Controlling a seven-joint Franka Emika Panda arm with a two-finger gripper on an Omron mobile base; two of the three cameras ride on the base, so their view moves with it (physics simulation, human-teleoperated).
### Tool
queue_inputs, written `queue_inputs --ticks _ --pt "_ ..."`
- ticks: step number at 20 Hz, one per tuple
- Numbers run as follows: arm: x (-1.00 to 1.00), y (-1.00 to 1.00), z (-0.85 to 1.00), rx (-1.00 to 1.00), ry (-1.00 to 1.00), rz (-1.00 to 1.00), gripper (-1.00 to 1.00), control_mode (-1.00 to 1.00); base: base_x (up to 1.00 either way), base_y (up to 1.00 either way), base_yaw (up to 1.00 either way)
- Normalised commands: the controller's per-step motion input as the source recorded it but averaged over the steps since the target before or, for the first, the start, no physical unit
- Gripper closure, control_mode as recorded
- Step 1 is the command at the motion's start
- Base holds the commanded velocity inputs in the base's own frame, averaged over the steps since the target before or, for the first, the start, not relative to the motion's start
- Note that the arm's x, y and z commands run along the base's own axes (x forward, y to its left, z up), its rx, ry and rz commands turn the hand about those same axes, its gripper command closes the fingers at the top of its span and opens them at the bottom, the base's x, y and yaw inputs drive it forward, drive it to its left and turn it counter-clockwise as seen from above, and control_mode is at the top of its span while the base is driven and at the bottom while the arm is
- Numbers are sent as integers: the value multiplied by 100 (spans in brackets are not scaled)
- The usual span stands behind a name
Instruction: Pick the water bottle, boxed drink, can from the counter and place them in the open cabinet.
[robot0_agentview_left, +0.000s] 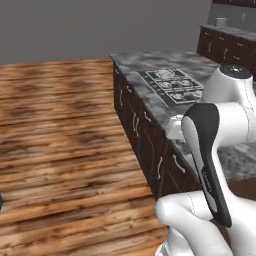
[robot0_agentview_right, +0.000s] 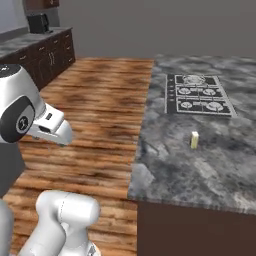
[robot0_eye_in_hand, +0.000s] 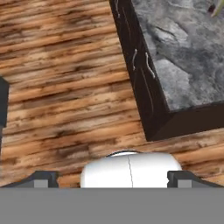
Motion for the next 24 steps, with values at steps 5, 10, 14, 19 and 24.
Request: queue_inputs --ticks 5,10,14,19,24 --pt "0 0 0 0 0 0 -100 100 87 73 -75" --pt "0 0 0 0 0 0 -100 100 56 50 -86" --pt "0 0 0 0 0 0 -100 100 41 41 -90" --pt "0 0 0 0 0 0 -100 100 32 34 -93" --pt "0 0 0 0 0 0 -100 100 32 34 -93"
